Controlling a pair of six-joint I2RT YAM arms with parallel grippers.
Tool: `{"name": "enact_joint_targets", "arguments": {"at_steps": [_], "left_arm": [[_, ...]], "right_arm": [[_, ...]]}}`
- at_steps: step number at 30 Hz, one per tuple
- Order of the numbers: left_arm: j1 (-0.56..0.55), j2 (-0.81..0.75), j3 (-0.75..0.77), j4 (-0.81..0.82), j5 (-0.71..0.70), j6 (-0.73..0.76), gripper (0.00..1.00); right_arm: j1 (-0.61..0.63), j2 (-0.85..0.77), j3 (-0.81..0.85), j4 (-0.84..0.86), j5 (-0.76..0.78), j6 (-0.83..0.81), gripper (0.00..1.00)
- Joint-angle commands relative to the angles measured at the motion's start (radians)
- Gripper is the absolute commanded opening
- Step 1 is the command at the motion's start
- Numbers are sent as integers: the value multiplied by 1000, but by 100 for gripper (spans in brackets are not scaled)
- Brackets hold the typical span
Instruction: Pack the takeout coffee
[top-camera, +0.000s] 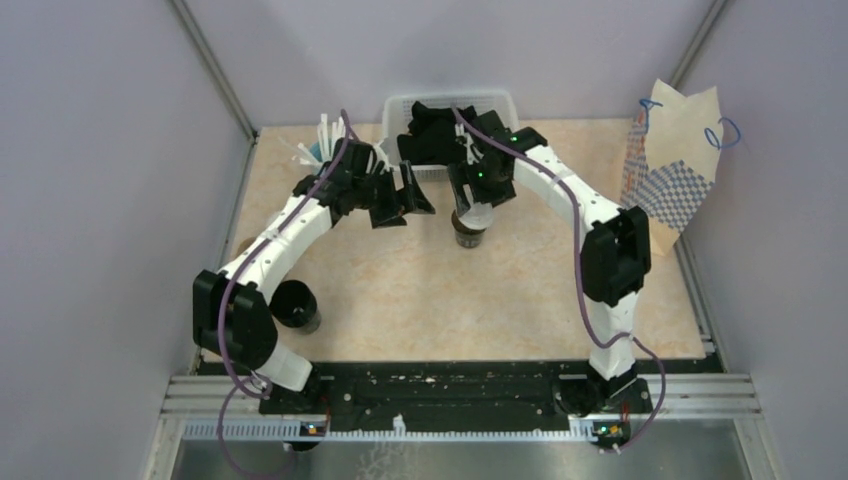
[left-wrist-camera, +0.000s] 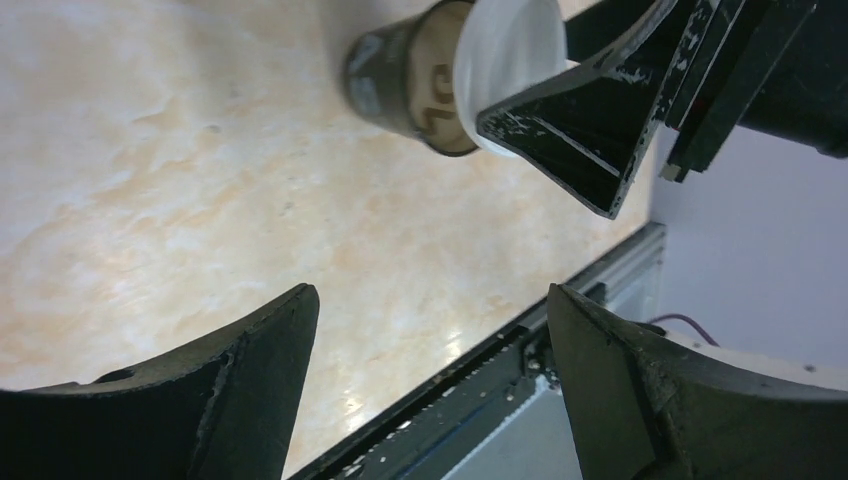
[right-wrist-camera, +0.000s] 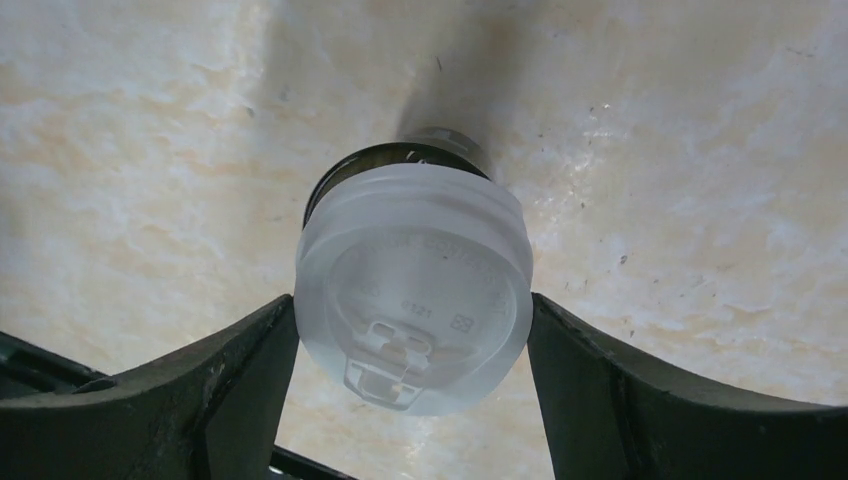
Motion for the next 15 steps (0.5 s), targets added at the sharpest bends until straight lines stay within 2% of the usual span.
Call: {"name": "enact_joint_targets", "arguments": {"at_steps": [1, 5, 8, 15], "left_arm": [[-1, -9, 56, -106, -190, 84, 90], [2, -60, 12, -102, -260, 96, 91], [3, -85, -25, -85, -252, 93, 90], [2, -85, -48, -77, -221, 79, 90]], "right_arm": [[25, 46, 92, -85, 86, -67, 79], [56, 63, 94, -92, 145, -70, 79], [72, 67, 89, -94, 173, -71, 80], [75, 70, 104, -78, 129, -74, 81]]}}
